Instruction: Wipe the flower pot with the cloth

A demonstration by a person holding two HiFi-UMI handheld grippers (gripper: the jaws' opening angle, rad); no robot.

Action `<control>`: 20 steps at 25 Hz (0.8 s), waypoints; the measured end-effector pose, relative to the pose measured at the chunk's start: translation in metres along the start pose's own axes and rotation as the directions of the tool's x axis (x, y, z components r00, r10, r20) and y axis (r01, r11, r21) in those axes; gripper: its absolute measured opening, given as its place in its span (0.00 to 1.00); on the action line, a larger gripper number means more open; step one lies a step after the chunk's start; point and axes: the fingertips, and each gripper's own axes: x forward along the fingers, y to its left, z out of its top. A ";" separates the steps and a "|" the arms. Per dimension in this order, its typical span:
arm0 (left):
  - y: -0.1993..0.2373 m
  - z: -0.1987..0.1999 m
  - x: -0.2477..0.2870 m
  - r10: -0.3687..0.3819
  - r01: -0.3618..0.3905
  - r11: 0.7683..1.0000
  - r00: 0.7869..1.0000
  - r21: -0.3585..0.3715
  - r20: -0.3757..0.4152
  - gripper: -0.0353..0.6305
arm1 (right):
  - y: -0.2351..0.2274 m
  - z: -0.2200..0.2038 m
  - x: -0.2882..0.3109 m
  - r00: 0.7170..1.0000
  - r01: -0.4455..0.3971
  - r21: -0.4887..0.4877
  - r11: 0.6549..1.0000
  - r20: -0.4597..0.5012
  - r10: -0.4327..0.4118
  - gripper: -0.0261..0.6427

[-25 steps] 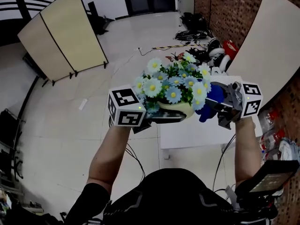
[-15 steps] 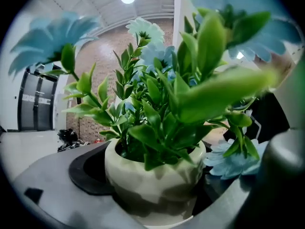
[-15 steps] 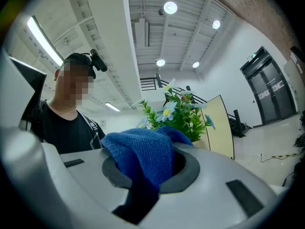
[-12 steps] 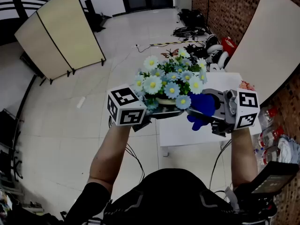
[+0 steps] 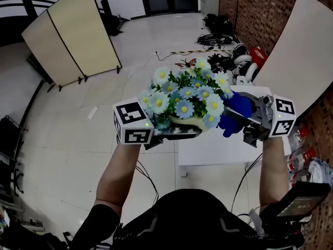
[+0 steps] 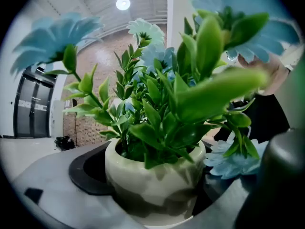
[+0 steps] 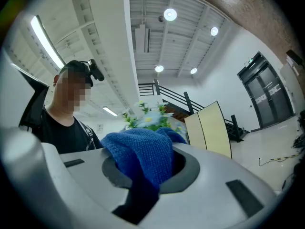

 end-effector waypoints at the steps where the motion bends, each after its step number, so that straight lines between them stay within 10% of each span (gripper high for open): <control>1: 0.000 0.004 0.003 -0.005 0.005 1.000 1.000 0.004 0.004 0.88 | -0.011 0.004 -0.003 1.000 0.005 0.008 1.000 0.001 -0.005 0.15; 20: 0.001 0.011 0.001 0.054 -0.053 0.998 0.998 0.023 -0.043 0.88 | -0.059 -0.001 0.038 0.973 -0.222 0.125 0.967 -0.032 0.228 0.15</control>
